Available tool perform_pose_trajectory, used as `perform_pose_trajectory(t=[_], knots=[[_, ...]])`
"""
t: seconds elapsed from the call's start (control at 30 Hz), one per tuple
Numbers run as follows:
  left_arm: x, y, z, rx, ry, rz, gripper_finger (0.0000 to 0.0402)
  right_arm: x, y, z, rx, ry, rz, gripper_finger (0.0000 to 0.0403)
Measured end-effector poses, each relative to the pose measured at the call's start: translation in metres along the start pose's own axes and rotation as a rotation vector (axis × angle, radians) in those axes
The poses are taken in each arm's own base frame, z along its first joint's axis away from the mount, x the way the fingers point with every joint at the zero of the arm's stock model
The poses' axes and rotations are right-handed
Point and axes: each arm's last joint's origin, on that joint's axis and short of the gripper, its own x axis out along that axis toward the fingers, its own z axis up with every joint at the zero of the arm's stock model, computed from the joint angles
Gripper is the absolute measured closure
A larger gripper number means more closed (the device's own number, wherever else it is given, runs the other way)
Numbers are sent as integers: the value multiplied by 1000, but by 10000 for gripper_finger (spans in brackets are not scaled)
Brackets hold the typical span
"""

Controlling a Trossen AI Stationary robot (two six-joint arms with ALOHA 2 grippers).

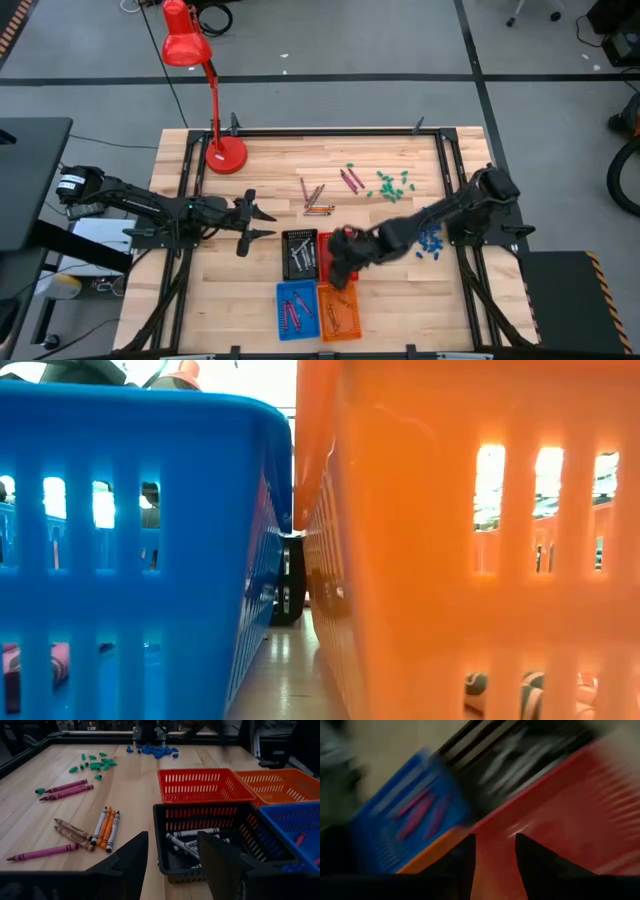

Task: Sort crayons
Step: Put the red crayon into the blue basket

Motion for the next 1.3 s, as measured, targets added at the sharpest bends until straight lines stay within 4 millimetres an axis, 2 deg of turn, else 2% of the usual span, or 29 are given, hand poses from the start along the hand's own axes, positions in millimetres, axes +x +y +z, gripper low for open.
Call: perform_pose_trajectory(t=[0.07,0.17,0.53,0.77,1.1,1.3], knots=[[0,0,0,0,1,0,219,0,-15,10,-10,-41,-106,261],[0,0,-1,3,13,1,219,4,-39,26,-5,-9,-201,261],[0,0,-4,28,37,1,219,9,-122,86,78,-22,-379,261],[0,0,-7,40,75,2,219,12,-174,92,166,15,-475,261],[0,1,-6,40,67,24,219,11,-222,95,149,25,-604,261],[0,1,-6,40,68,24,219,16,-249,93,149,-5,-594,261]])
